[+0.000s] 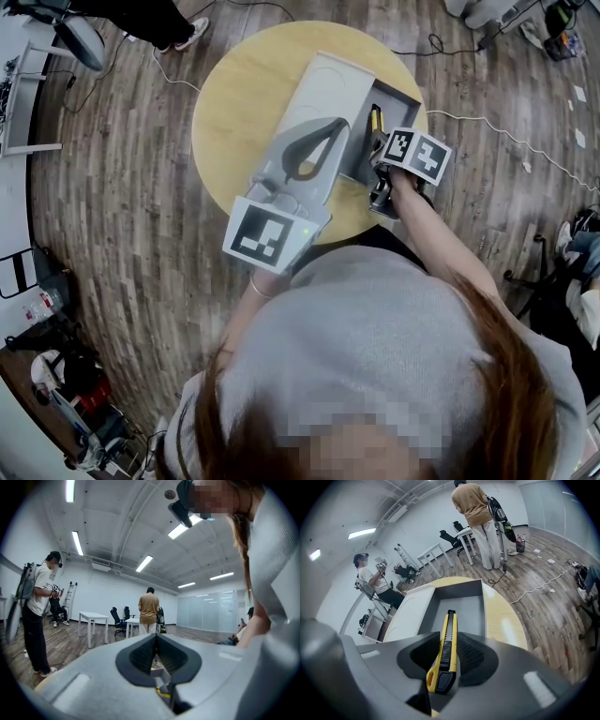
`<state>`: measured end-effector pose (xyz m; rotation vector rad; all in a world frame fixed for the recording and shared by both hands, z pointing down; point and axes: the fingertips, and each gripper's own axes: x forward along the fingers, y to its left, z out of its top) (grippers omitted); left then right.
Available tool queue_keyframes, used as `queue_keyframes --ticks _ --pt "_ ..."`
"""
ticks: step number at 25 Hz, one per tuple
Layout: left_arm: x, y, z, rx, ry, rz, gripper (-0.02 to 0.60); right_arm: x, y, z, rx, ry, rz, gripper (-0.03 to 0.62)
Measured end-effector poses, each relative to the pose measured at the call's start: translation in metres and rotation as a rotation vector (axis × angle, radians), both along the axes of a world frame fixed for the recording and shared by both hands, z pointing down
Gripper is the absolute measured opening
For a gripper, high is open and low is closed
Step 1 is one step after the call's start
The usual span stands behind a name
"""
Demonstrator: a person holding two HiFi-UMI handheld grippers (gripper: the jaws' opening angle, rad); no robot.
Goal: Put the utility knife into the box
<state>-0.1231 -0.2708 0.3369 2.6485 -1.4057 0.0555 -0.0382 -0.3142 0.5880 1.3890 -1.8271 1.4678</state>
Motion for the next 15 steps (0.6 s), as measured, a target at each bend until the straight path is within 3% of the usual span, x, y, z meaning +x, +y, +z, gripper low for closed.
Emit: queue_keyframes --ticks 8,15 --pt "0.002 -0.003 0.004 -0.007 -0.007 -0.003 0.003 -0.006 -0.009 0.017 0.001 -0.012 -0.03 0.112" --pt "0.0 -0.003 0.001 0.005 0.01 -0.007 0.003 -0.005 -0.005 0.009 -0.078 0.033 -0.031 0.112"
